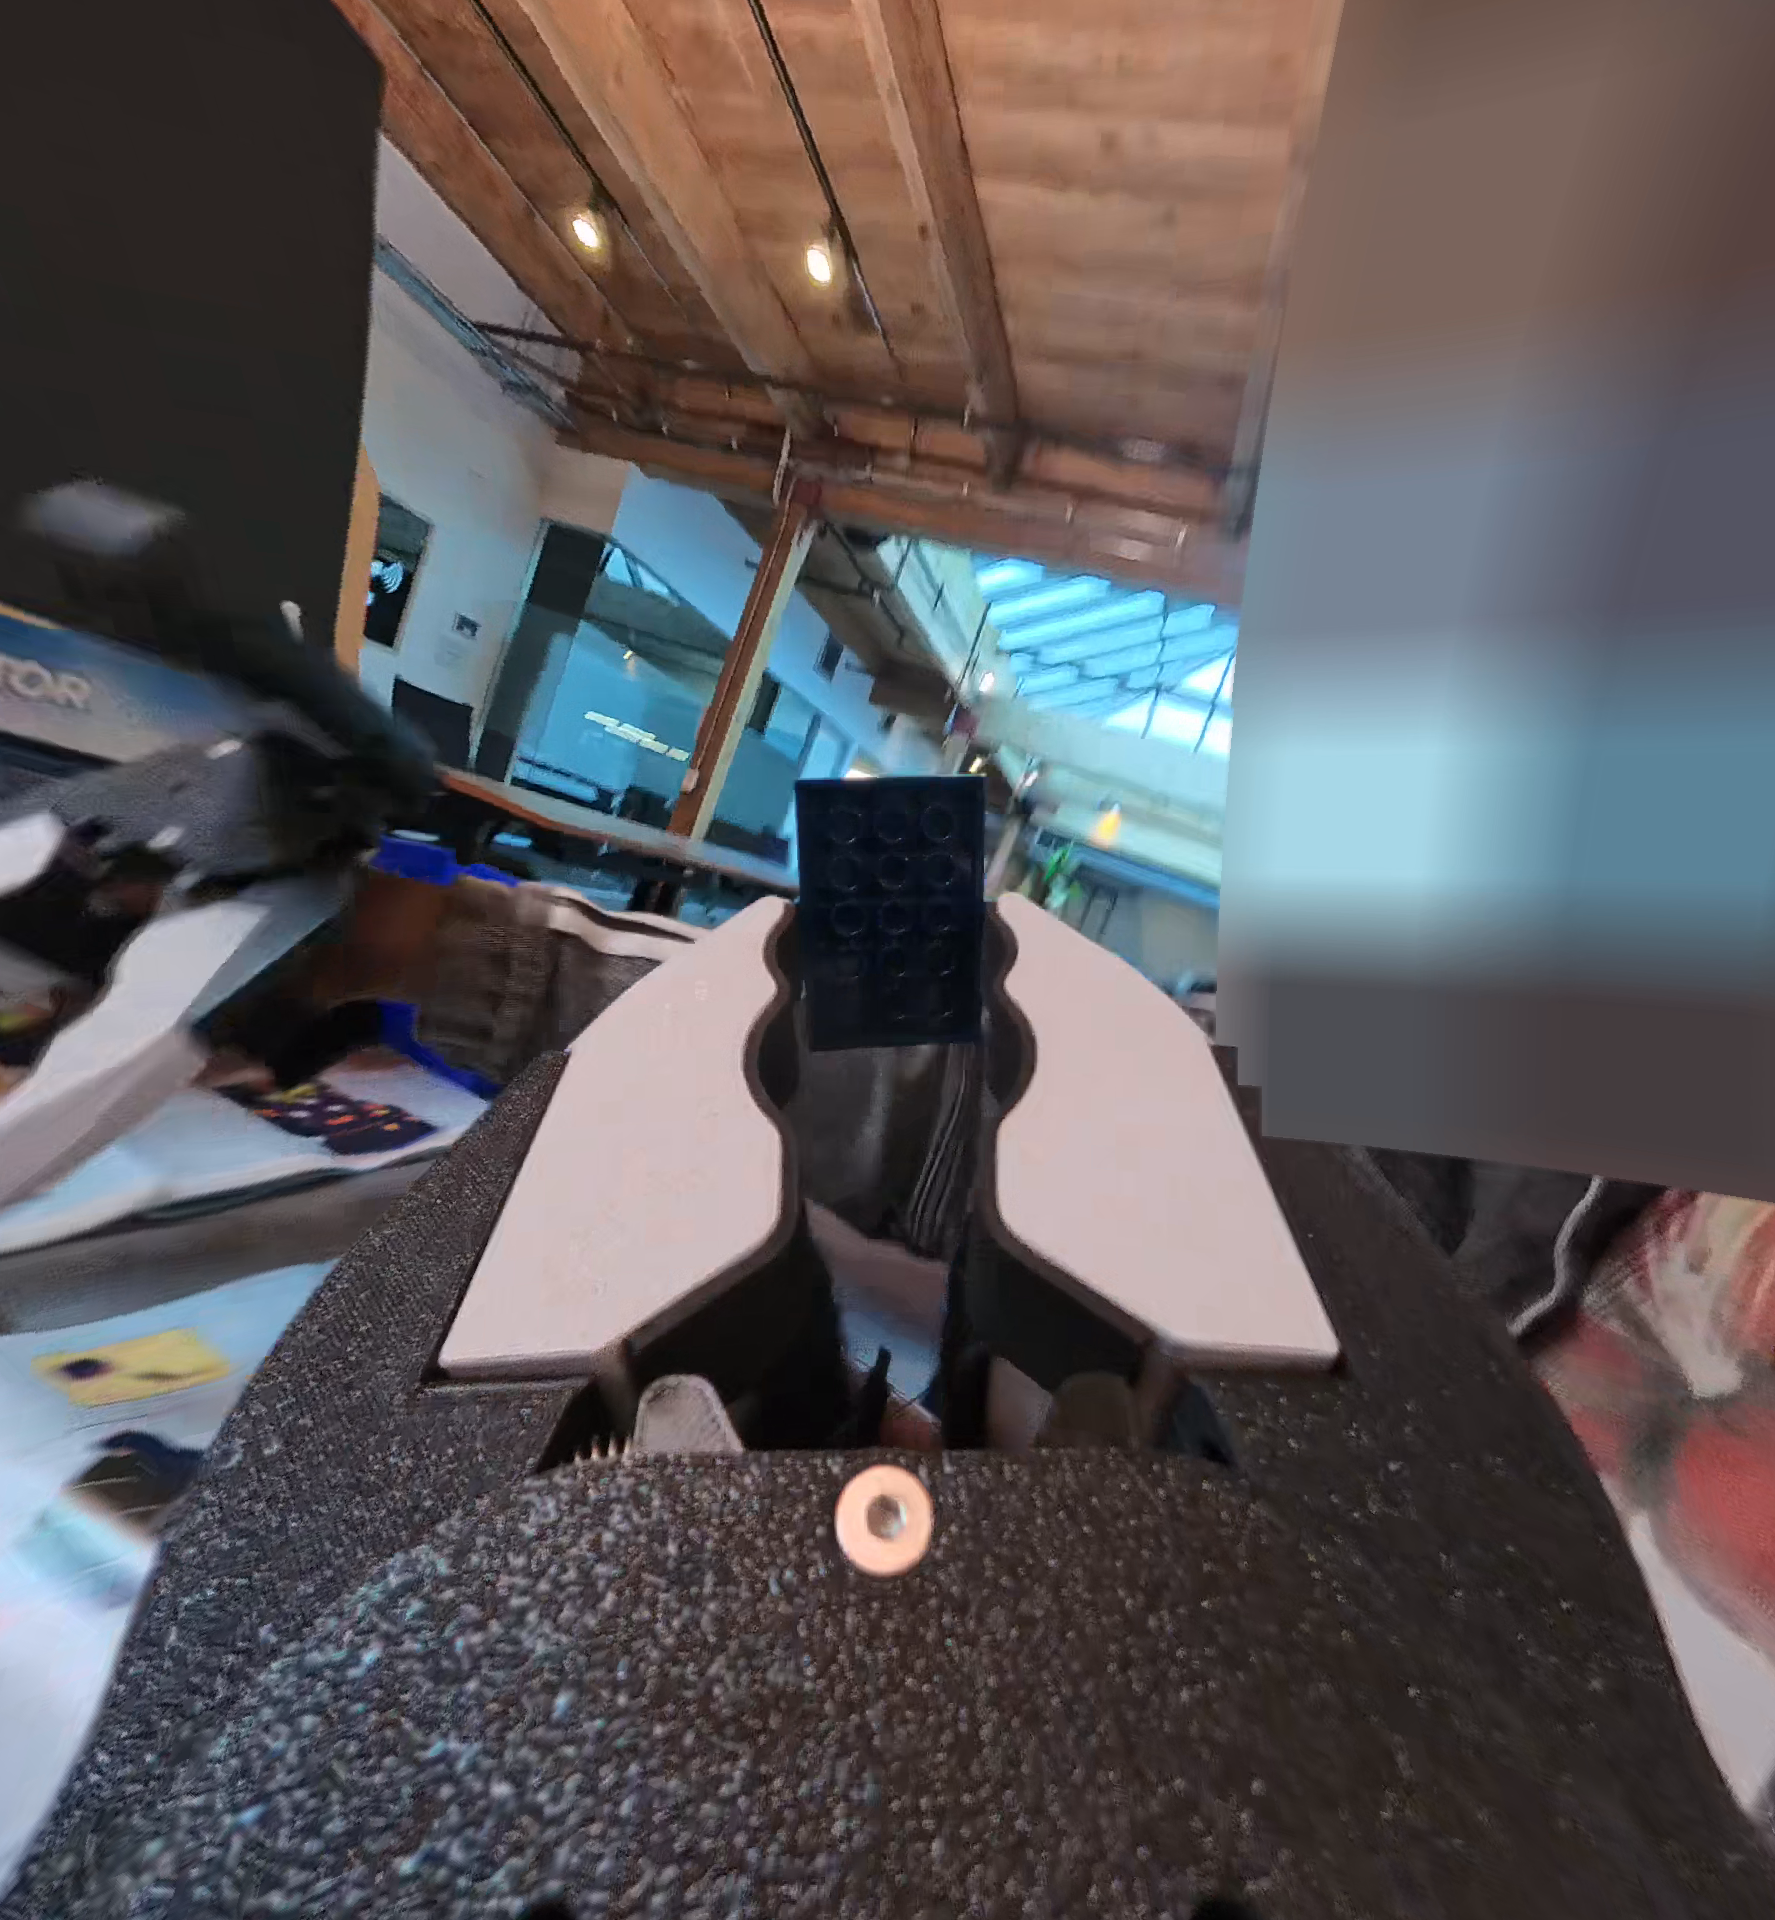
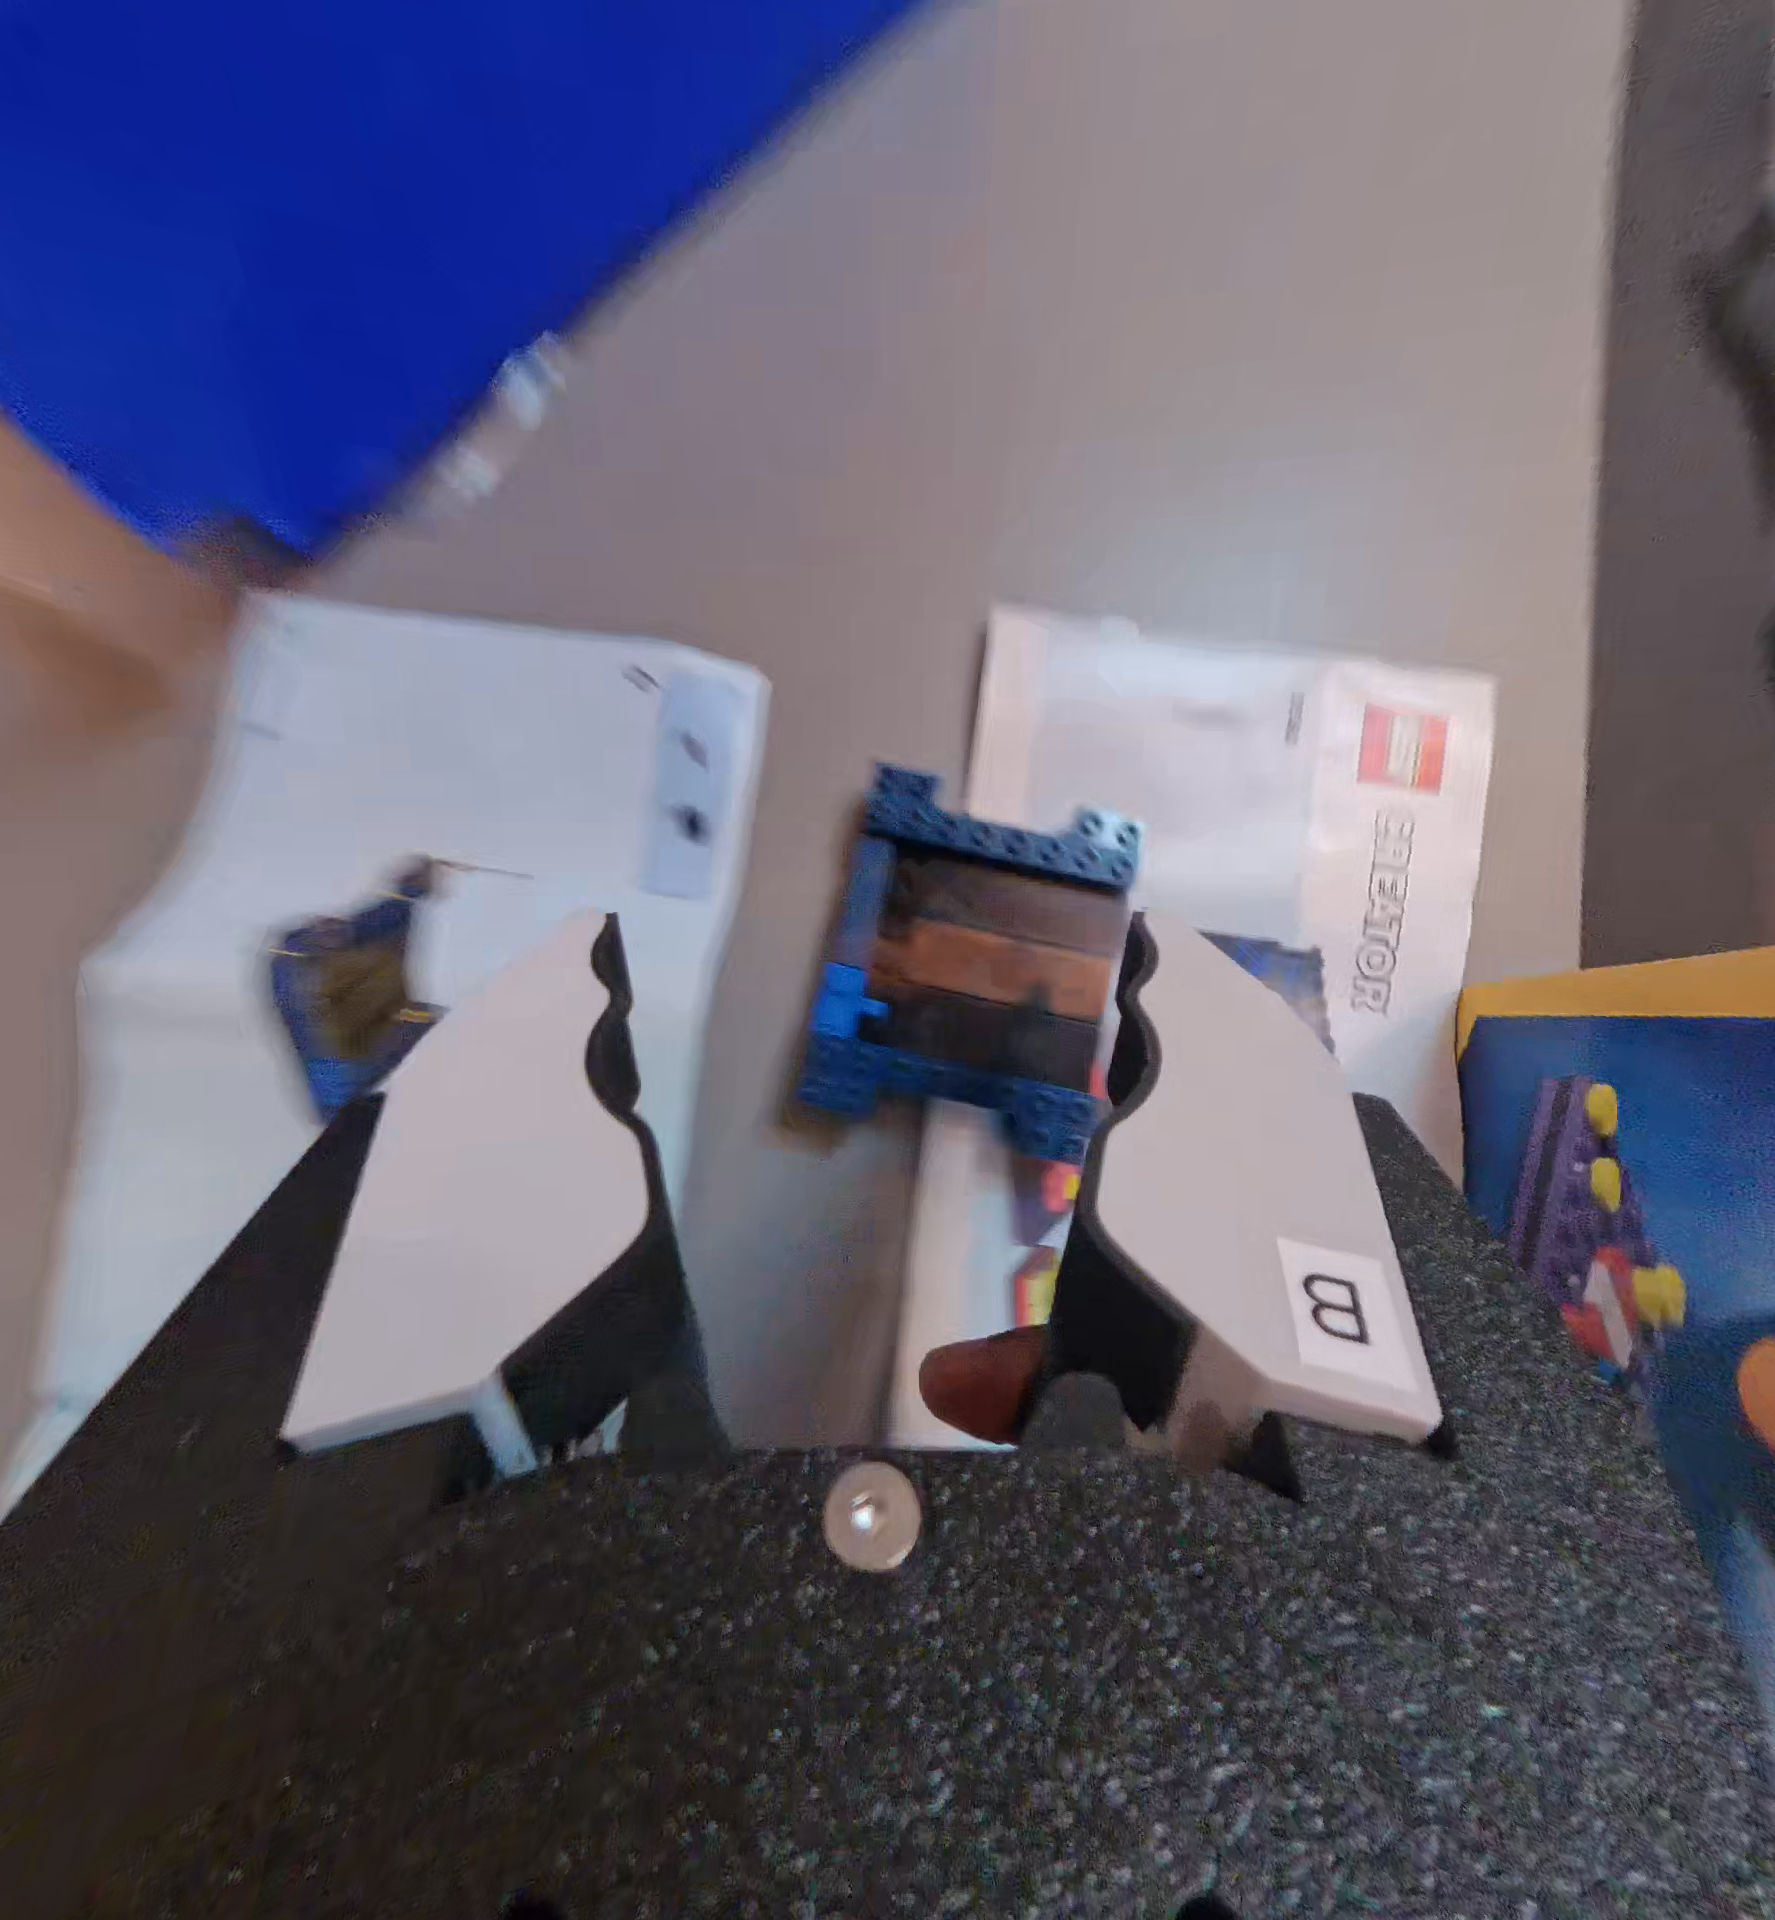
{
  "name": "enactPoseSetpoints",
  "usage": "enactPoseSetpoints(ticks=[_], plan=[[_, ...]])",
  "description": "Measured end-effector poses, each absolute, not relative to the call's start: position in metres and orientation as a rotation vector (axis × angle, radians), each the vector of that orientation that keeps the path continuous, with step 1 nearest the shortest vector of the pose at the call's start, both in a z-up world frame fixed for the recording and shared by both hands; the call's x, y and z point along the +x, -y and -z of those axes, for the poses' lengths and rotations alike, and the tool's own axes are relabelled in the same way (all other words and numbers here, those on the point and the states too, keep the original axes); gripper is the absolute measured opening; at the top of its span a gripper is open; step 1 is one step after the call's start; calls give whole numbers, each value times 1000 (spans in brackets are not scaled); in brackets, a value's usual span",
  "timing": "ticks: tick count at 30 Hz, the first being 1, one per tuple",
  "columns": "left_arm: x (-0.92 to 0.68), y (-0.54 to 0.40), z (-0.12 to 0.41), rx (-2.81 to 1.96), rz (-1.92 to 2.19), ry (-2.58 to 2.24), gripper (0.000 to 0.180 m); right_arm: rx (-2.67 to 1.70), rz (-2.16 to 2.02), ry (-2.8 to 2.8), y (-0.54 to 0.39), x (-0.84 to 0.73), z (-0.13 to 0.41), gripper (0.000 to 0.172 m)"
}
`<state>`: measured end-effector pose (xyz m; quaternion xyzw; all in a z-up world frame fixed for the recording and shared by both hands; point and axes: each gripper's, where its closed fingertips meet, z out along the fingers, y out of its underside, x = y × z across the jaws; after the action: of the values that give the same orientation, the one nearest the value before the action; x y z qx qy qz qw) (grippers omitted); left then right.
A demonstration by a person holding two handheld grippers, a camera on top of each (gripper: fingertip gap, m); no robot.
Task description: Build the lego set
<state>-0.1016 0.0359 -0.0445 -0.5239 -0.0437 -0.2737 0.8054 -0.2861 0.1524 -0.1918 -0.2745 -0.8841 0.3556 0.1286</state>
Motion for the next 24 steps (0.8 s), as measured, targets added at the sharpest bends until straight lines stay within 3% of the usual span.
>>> enactPoseSetpoints(ticks=[4, 8, 13, 16, 19, 22, 24], plan=[[-102, -39, 35, -855, 1012, 220, 32, -467, -1571, 2310, -109, -189, 99, 79], [-91, -48, 28, -643, 1401, 242, 32, -80, -1726, 2060, -67, -92, 45, 66], [-58, -70, 28, -695, 1528, 206, 32, 8, -1453, 2003, -54, -65, 43, 69], [-41, -75, 31, -752, 1569, 166, 32, 32, -1399, 1988, -59, -56, 45, 53], [-33, -83, 37, -866, 1514, 154, 32, -8, -1390, 2027, -67, -49, 52, 52], [-40, -89, 52, -1086, 1233, 107, 45, -175, -1313, 2071, -92, -54, 64, 53], [-57, -90, 73, -1311, 831, 39, 46, -431, -1208, 2199, -118, -62, 93, 52]])
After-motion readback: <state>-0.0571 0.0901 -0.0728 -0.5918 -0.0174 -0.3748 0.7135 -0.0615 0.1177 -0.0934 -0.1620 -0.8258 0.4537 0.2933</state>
